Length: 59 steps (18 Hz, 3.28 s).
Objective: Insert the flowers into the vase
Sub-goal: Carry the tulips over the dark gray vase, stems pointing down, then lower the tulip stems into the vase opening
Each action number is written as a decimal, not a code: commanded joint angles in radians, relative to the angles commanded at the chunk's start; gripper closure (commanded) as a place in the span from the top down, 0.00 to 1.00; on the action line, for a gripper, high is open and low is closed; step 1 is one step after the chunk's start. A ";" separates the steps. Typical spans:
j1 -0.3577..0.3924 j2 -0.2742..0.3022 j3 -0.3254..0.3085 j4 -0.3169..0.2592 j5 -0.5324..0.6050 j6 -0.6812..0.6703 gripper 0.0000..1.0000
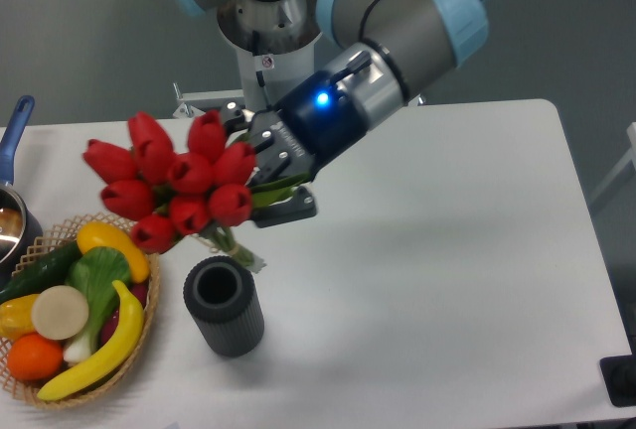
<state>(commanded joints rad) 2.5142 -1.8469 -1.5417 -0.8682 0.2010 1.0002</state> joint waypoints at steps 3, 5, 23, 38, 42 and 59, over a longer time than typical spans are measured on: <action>-0.020 -0.014 -0.005 0.000 0.000 0.002 0.37; -0.026 -0.015 -0.009 0.000 -0.002 0.002 0.37; -0.032 -0.078 -0.015 0.002 -0.084 0.043 0.38; -0.022 -0.077 -0.110 0.002 -0.098 0.094 0.38; -0.021 -0.078 -0.117 0.002 -0.098 0.094 0.38; 0.002 -0.114 -0.164 0.002 -0.097 0.097 0.39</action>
<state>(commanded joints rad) 2.5157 -1.9604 -1.7057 -0.8667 0.1043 1.0968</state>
